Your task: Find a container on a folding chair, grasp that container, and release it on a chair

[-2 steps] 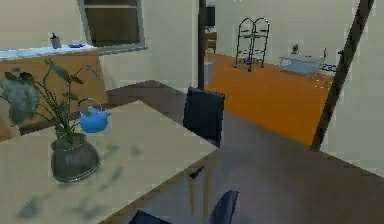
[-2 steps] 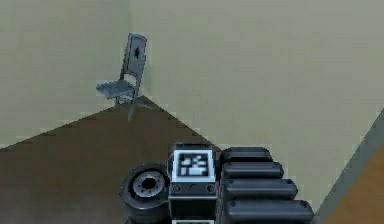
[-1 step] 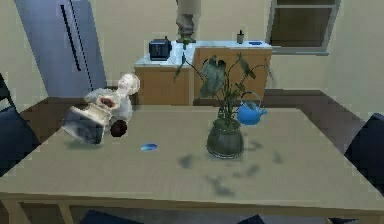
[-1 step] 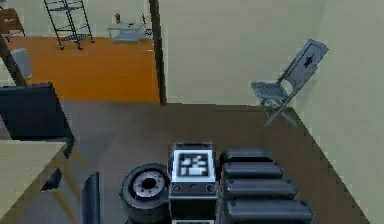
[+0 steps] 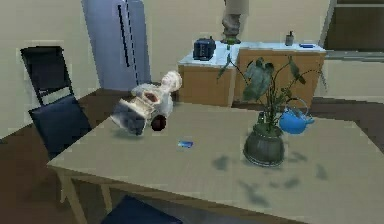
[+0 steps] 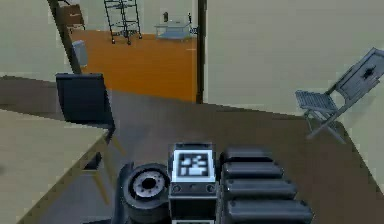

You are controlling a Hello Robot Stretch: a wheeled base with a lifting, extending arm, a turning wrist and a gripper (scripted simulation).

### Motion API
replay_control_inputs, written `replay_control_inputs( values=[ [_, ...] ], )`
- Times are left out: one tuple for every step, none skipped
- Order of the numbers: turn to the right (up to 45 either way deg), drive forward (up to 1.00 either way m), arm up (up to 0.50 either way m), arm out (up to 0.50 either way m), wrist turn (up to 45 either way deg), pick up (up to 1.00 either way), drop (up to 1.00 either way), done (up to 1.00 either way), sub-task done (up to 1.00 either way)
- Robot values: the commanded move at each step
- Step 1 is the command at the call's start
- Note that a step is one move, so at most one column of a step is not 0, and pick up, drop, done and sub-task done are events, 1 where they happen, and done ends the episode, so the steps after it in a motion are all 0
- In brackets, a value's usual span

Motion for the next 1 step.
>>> replay_control_inputs(
  values=[
    [45.0,0.0,0.0,0.0,0.0,0.0,0.0,0.0,0.0]
  ],
)
